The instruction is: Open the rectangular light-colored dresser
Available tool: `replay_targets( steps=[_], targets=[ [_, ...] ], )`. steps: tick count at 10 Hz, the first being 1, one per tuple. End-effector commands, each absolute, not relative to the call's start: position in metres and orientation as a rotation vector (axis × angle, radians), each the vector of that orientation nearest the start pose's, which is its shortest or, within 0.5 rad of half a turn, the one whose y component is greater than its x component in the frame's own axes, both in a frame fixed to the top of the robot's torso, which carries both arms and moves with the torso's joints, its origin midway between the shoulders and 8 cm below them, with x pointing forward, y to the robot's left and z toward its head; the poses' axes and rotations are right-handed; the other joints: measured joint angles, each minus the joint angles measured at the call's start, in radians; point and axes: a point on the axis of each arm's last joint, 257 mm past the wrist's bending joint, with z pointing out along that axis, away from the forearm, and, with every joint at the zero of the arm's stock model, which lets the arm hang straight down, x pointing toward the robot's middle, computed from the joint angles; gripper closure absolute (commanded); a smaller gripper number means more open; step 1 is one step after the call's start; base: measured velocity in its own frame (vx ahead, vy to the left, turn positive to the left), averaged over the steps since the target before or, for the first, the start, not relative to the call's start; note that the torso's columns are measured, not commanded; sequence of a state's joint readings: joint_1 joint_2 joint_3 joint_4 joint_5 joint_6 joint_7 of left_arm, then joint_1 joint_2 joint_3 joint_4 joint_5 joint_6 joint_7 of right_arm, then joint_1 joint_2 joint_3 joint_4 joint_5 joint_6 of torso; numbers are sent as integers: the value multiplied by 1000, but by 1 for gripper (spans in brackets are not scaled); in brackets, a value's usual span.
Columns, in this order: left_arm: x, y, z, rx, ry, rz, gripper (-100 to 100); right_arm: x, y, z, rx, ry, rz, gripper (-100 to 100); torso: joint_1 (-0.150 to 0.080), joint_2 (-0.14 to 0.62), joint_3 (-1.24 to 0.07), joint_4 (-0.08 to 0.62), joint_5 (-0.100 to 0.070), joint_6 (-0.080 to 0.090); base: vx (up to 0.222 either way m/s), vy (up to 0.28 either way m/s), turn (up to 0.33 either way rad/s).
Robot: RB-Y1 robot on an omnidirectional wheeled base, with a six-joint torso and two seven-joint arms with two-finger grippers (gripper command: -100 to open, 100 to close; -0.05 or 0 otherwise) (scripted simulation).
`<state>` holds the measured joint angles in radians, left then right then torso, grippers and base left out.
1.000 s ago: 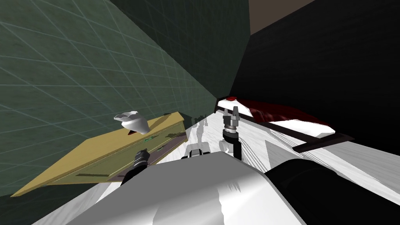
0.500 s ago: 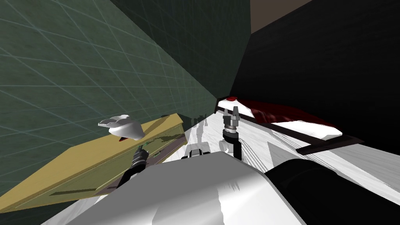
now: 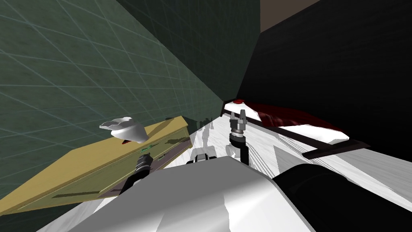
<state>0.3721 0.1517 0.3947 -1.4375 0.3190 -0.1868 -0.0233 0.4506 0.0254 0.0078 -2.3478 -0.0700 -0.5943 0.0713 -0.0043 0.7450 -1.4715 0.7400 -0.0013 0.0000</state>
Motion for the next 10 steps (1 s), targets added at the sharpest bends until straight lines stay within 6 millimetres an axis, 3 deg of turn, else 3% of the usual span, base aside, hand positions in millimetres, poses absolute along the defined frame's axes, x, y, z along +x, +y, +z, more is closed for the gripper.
replay_targets(
  steps=[1, 2, 3, 7, 10],
  targets=[
    [320, 539, -355, -1597, 882, -703, 100, 311, -278, 84, 531, 416, 1342, 0, 3, -5, -3, -1, 1, 0, -145, -130, 5],
    [321, 539, -355, -1597, 881, -703, 100, 311, -278, 84, 531, 416, 1342, 0, 3, -8, -5, -2, 1, 0, -67, -68, 6],
    [322, 541, -356, -1597, 881, -700, -100, 311, -278, 84, 531, 416, 1342, 0, 7, -13, -8, -4, 2, 0, 75, 11, -16],
    [325, 545, -355, -1597, 878, -696, -100, 311, -278, 84, 531, 416, 1341, 0, 5, -8, -5, -2, 2, 0, 152, 89, -14],
    [326, 543, -357, -1599, 878, -698, -100, 311, -278, 84, 531, 416, 1341, 0, 5, -3, -2, -1, 1, 0, 66, 65, -6]
  ],
)
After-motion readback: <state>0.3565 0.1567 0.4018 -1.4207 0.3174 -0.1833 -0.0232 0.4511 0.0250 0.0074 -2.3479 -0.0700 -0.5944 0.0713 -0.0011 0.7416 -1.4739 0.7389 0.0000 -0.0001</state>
